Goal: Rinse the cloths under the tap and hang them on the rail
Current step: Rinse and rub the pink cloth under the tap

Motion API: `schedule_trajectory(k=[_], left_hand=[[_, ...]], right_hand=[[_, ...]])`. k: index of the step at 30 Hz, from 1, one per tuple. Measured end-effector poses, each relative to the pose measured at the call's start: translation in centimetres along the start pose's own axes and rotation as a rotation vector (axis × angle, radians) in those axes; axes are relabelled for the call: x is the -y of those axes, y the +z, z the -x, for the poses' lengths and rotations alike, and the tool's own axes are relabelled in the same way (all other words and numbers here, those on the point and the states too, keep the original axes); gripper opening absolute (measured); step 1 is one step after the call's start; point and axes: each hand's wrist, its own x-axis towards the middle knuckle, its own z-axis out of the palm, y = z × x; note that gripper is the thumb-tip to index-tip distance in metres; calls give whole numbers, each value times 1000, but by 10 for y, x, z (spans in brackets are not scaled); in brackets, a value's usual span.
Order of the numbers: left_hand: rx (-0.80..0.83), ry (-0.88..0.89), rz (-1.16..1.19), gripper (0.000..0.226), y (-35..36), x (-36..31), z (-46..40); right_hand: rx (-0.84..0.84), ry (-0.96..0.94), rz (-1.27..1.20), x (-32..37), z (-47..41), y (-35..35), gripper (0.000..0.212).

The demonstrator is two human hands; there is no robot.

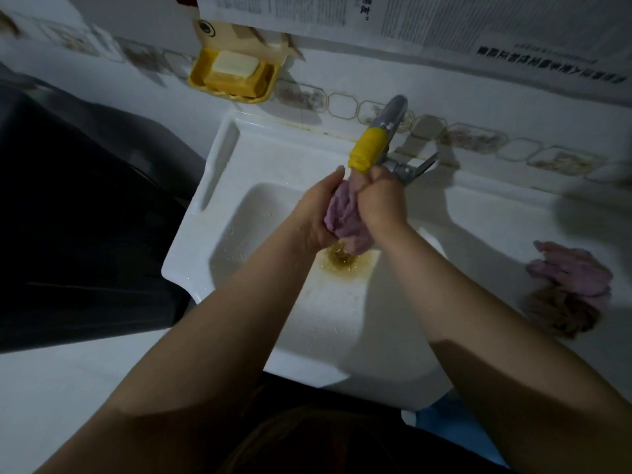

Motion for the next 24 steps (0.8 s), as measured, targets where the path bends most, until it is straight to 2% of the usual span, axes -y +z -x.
schedule_trajectory(k=[2,4,6,8,10,12,13,16,18,22,23,24], left_hand=[[30,14,-49,55,-10,-7,1],[-56,60,-62,45,-21,-17,1],[-176,91,-78,37,-33,-21,-2],[-224,107,-98,33,-38,-17,-4],[-267,132,-69,36,-46,-10,-9],[-308,170,-49,40,-60,-6,-14],[-325,180,-44,44,-68,-5,-16],[-388,179,-42,69,-83,2,-18],[-407,173,-104,81,-88,13,-19],[-391,162,-117,71,-99,33,-18],[-396,166,-108,65,-102,34,-18],[-410,169,-96,58,-104,34,-17]], right_hand=[[114,0,6,-17,-11,-3,27],[292,54,76,-39,-11,4,33],[536,141,154,-60,-5,17,48],[750,304,75,-74,4,30,64],[868,428,20,-87,10,41,57],[880,461,36,-103,14,50,22],[850,495,39,-110,15,52,17],[809,606,147,-130,13,56,43],[823,624,193,-132,13,59,48],[813,689,223,-140,2,74,46],[804,685,212,-139,0,78,24],[797,664,207,-141,-2,83,32]])
